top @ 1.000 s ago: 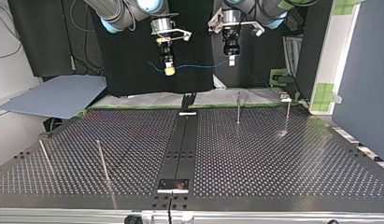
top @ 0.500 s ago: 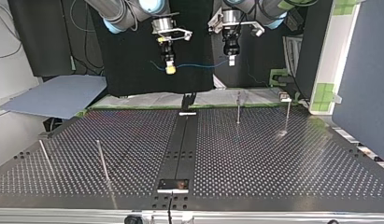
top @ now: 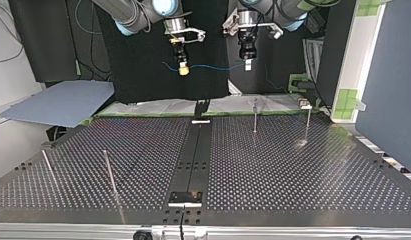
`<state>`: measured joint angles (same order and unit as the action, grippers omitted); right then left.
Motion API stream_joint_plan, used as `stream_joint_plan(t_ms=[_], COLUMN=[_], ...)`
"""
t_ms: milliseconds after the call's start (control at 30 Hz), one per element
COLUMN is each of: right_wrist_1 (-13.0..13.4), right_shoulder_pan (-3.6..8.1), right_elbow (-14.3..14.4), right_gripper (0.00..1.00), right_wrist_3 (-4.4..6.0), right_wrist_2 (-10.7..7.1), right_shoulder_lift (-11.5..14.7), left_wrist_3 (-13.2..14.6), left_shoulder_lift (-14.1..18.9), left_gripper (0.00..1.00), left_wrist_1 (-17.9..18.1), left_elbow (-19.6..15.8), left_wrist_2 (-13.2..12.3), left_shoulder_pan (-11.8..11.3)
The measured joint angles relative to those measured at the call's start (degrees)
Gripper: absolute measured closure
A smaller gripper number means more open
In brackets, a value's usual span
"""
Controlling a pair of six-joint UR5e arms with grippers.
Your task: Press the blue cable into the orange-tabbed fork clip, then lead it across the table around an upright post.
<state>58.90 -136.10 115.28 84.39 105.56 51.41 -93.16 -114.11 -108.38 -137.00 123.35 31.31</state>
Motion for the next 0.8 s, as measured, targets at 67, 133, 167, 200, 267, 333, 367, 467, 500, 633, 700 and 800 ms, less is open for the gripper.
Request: stream_joint_plan(t_ms=[67,133,167,200,267,333,367,467,500,633,700,800], right_wrist_1=[0.0,0.0,0.0,0.0,0.0,0.0,0.0,0.0,0.0,0.0,0.0,0.0], right_shoulder_pan=[0.00,0.00,0.01,0.00,0.00,0.00,0.00,0.00,0.00,0.00,0.00,0.00], right_elbow=[0.0,0.0,0.0,0.0,0.0,0.0,0.0,0.0,0.0,0.0,0.0,0.0], right_gripper=[1.00,1.00,1.00,1.00,1.00,1.00,1.00,1.00,1.00,1.00,1.00,1.00], right_wrist_3=[0.00,0.00,0.00,0.00,0.00,0.00,0.00,0.00,0.00,0.00,0.00,0.00], right_wrist_2=[0.00,0.00,0.00,0.00,0.00,0.00,0.00,0.00,0.00,0.00,0.00,0.00], right_shoulder_lift=[0.0,0.0,0.0,0.0,0.0,0.0,0.0,0.0,0.0,0.0,0.0,0.0], left_wrist_3=[0.2,0.9,1.3,1.8,2.7,3.8,4.3,6.1,6.8,8.3,8.5,8.7], left_shoulder_lift=[-0.2,-0.7,-1.0,-1.2,-1.3,-1.4,-1.5,-1.5,-1.5,-1.5,-1.5,-1.5], left_gripper=[1.00,1.00,1.00,1.00,1.00,1.00,1.00,1.00,1.00,1.00,1.00,1.00], left_wrist_1=[-0.1,-0.9,-1.3,-1.8,-2.7,-3.6,-3.9,-4.3,-4.4,-4.5,-4.5,-4.5], left_elbow=[-0.2,-0.6,-0.8,-0.9,-1.0,-1.1,-1.1,-1.1,-1.1,-1.1,-1.1,-1.1], left_wrist_2=[-0.2,-0.9,-1.3,-1.8,-2.7,-3.8,-4.3,-6.1,-6.8,-9.0,-9.9,-10.4], left_shoulder_pan=[-0.2,-0.9,-1.3,-1.8,-2.7,-3.8,-4.3,-6.1,-6.8,-8.5,-8.8,-9.0])
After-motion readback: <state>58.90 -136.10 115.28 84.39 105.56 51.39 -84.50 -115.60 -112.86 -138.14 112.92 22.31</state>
